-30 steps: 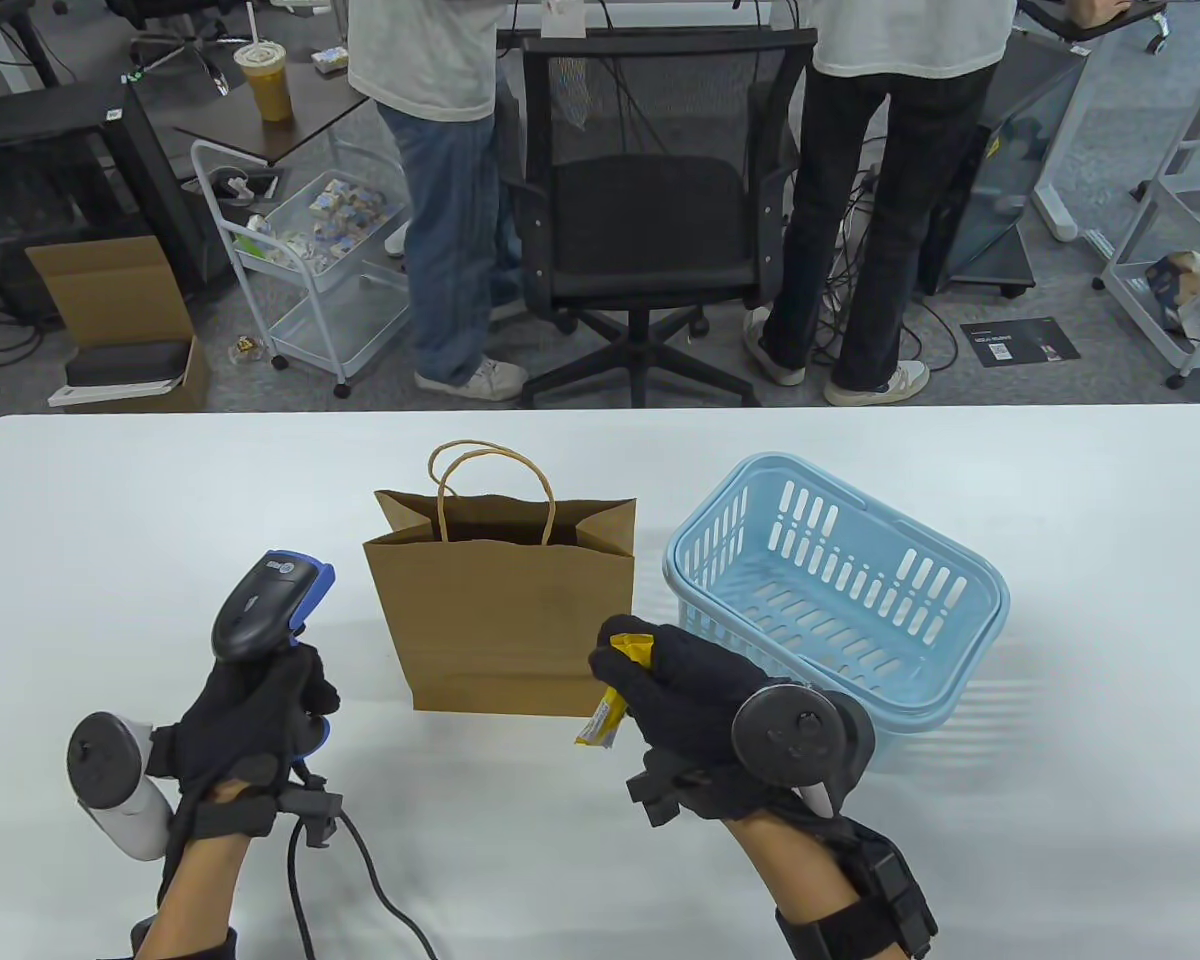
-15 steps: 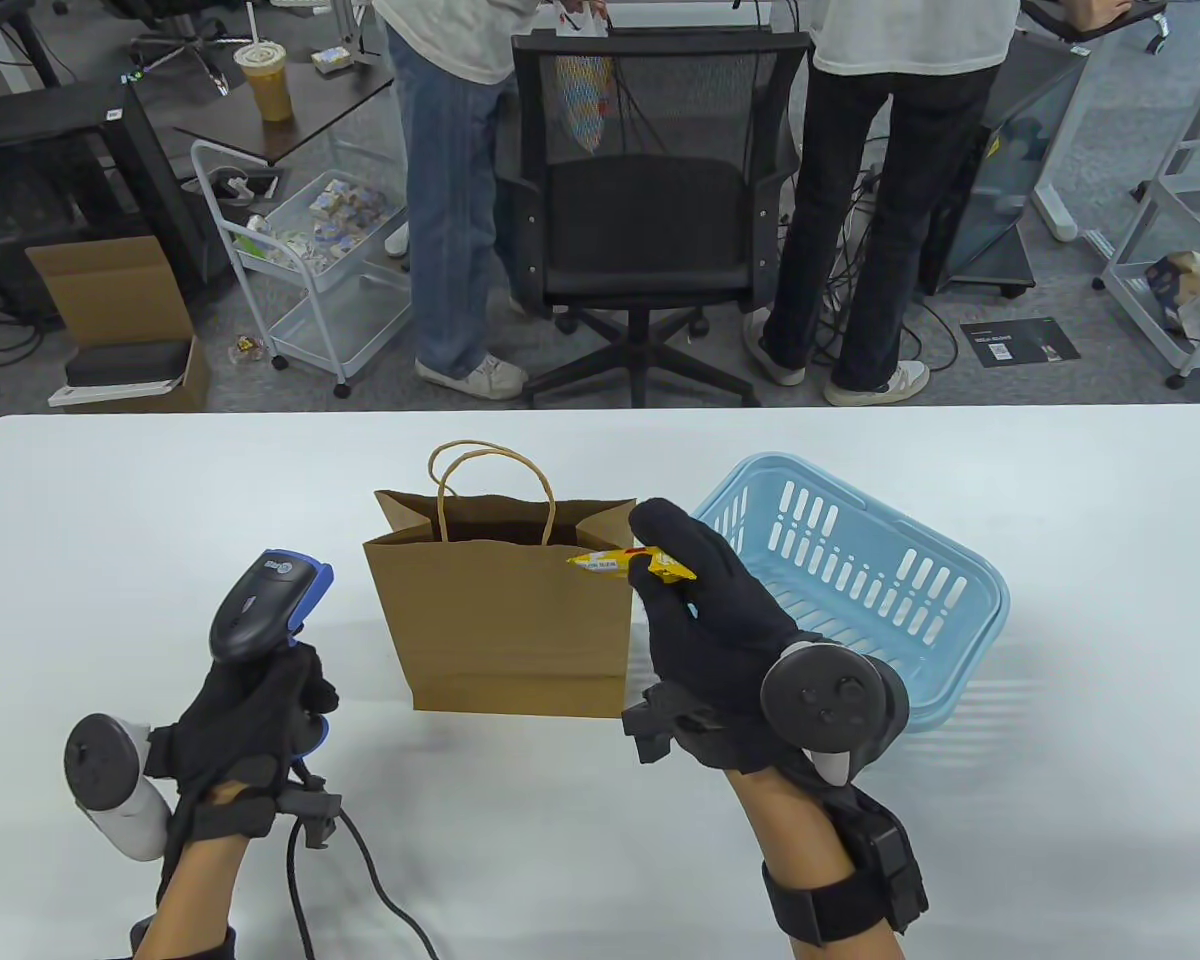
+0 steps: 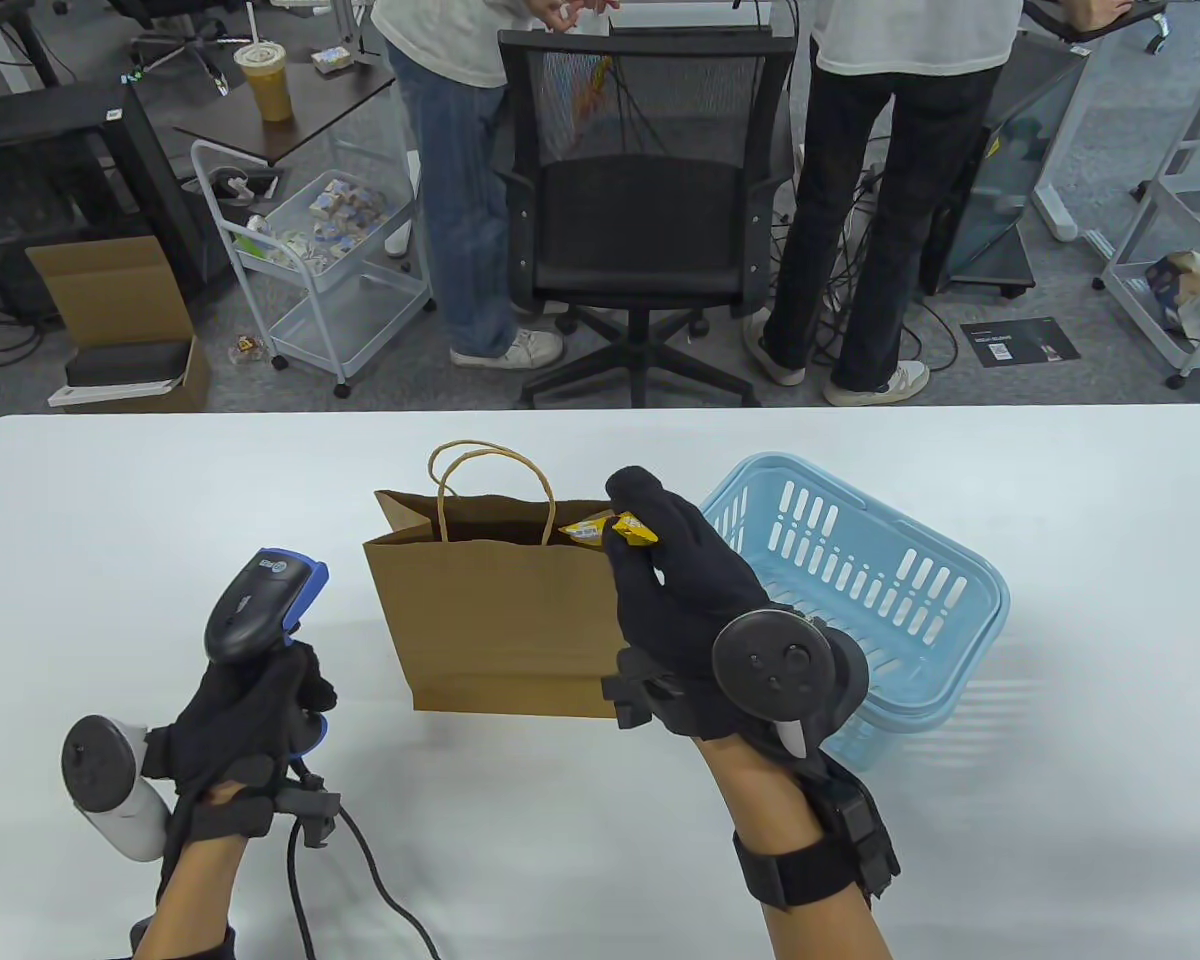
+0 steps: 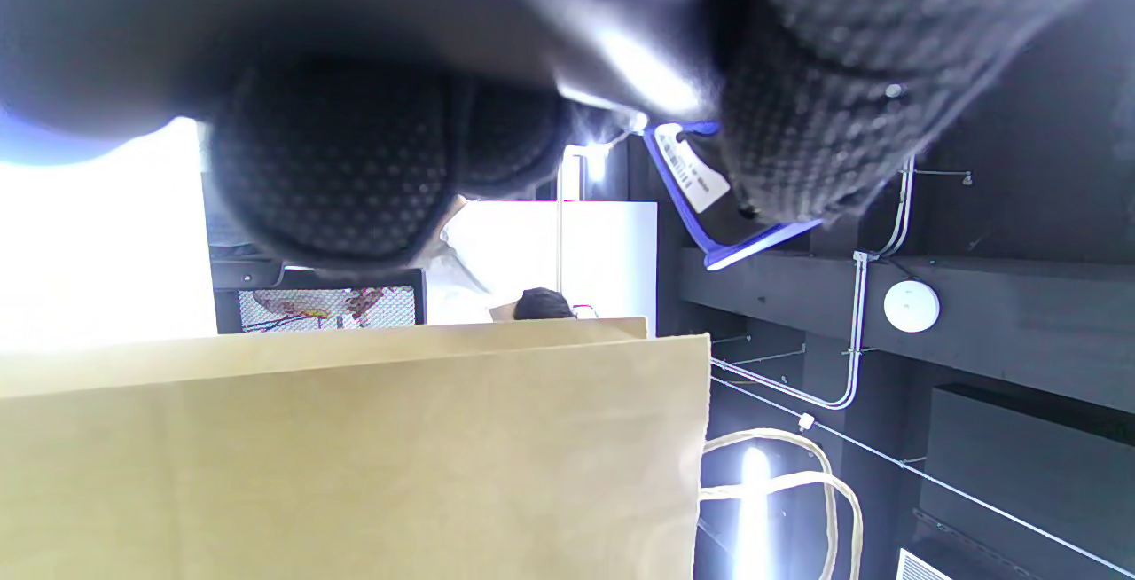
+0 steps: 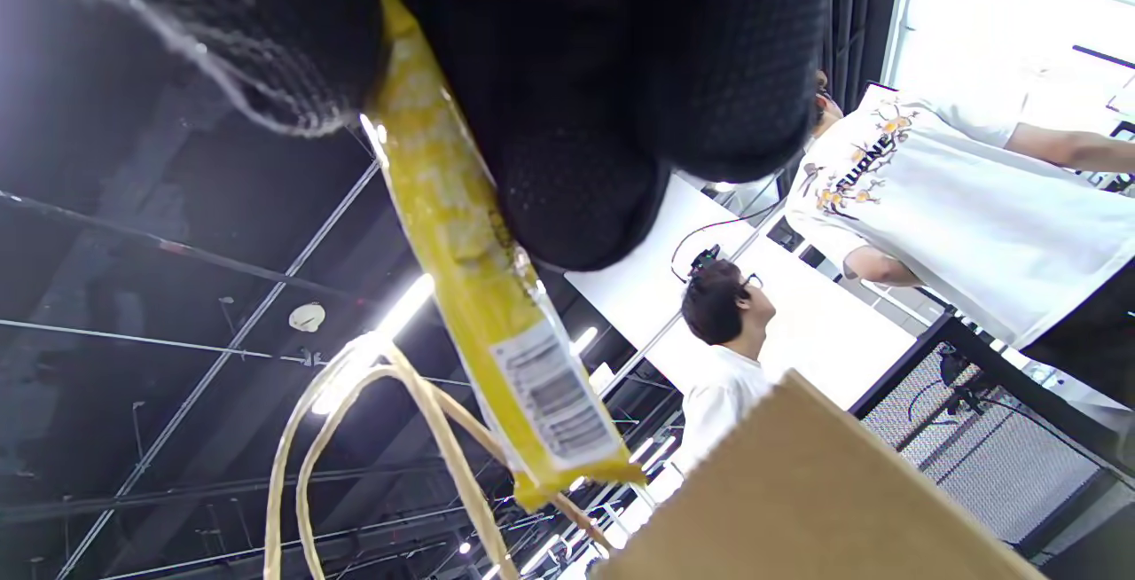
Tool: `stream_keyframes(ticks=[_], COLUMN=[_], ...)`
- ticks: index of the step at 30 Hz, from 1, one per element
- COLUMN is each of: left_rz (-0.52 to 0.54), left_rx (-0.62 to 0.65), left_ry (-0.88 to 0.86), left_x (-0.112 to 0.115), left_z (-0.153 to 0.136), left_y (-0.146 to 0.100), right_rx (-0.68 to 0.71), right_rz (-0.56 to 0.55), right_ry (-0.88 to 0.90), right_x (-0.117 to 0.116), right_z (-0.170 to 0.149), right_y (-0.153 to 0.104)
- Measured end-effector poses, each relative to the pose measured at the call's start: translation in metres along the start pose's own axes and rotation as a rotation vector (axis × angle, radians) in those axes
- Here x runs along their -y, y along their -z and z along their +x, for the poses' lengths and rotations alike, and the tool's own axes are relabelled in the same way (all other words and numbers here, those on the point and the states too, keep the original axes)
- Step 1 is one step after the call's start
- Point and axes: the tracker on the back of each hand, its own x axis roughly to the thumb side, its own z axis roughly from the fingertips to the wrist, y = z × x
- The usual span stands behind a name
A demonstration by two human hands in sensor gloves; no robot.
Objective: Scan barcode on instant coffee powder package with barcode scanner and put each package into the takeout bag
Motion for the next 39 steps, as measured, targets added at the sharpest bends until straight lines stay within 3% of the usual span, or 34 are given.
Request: stream_keyframes(ticks=[9, 20, 28, 35, 39], left_rz=[-0.003, -0.007, -0.013, -0.019, -0.024], left_rx=[0.002, 0.006, 0.008, 0.013, 0.024], left_ry=[0.000, 0.004, 0.012, 0.026, 0.034], left_x=[0.000, 0.000, 0.001, 0.002, 0.003], left_z=[0.000, 0.000, 0.000, -0.001, 0.000], left_y=[0.000, 0.000, 0.000, 0.000, 0.000], right_rx=[-0.020, -0.031, -0.096, -0.092, 0.034], right_rz=[0.034, 0.175, 0.239, 0.242, 0.222], right_ry=[-0.059, -0.193, -0.173, -0.104, -0.092], right_x=[-0.008, -0.038, -0.048, -0.039, -0.025], right_z=[-0.007, -0.023, -0.040, -0.042, -0.030], right_y=[0.002, -0.001, -0.008, -0.018, -0.045])
